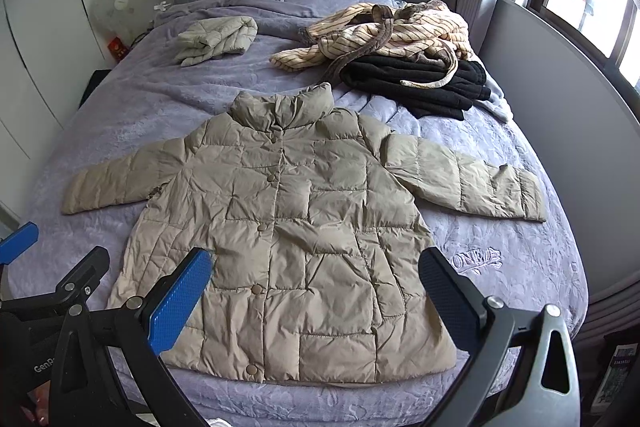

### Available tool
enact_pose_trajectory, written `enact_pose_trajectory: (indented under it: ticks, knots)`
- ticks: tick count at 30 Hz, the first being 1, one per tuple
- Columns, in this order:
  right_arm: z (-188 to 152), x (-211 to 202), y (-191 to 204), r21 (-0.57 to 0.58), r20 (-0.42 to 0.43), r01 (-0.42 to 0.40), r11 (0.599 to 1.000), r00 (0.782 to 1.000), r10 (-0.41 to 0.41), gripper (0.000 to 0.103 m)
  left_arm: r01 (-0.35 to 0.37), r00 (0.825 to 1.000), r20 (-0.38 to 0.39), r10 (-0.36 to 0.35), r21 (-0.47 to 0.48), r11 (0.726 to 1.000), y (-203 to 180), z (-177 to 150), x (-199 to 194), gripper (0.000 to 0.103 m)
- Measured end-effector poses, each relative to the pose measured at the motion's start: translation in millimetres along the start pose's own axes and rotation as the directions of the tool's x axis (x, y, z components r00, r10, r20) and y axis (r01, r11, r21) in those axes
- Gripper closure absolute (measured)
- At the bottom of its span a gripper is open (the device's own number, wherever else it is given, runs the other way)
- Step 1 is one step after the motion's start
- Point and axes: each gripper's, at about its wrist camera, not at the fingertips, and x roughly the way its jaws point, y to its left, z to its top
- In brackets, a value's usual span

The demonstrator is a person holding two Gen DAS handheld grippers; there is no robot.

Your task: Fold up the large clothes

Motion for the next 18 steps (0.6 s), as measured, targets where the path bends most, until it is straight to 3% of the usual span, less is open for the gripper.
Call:
enact_pose_trajectory:
  ticks: [18]
  knots:
    - [-1.5,1.1,2.5,0.003,-0.002,0.0,1.0,1.0,0.0,0.0,0.001,1.0,-0.001,-0.001,0.001,1.0,1.7,0.7,1.3,0.0]
